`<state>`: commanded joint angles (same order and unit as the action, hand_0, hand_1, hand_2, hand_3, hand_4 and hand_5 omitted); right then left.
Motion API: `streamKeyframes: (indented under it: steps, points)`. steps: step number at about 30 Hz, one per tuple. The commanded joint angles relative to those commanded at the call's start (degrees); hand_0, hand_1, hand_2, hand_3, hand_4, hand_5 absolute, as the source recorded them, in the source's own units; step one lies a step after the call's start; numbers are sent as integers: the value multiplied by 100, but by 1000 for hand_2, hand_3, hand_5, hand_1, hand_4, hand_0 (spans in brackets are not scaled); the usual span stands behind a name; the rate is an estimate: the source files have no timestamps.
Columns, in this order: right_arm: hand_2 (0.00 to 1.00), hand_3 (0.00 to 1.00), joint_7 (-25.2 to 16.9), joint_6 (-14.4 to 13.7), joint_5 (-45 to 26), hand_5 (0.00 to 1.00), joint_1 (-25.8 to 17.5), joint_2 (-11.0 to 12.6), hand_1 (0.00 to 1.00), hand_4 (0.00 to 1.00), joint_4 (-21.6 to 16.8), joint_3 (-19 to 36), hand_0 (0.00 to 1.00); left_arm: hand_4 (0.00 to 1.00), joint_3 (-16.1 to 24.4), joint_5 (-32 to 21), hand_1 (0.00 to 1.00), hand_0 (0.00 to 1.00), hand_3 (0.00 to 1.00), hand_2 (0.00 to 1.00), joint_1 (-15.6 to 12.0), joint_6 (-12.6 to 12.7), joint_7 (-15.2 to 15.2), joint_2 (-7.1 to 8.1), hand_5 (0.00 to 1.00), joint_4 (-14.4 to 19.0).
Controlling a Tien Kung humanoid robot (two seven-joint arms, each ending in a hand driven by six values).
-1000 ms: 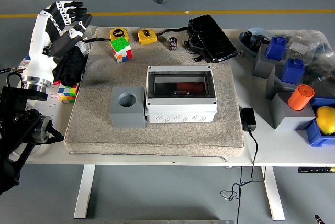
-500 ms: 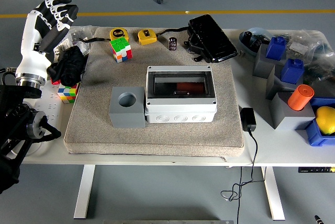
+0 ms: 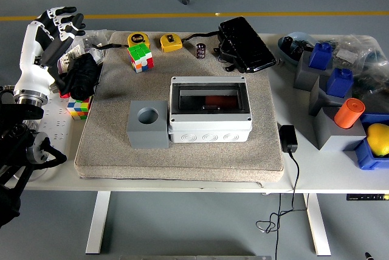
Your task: Fetch the battery,place it into the box,close the lid of the box
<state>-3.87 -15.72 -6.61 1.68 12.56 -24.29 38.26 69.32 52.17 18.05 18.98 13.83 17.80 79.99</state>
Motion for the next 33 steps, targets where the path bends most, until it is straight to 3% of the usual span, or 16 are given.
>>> streamKeyframes:
  steps: [33]
  points:
    - [626, 575, -15, -67, 3, 564, -26, 32, 633, 979, -21, 23, 600, 864, -15, 103, 536, 458, 585, 533, -46, -83, -242, -41, 384, -17]
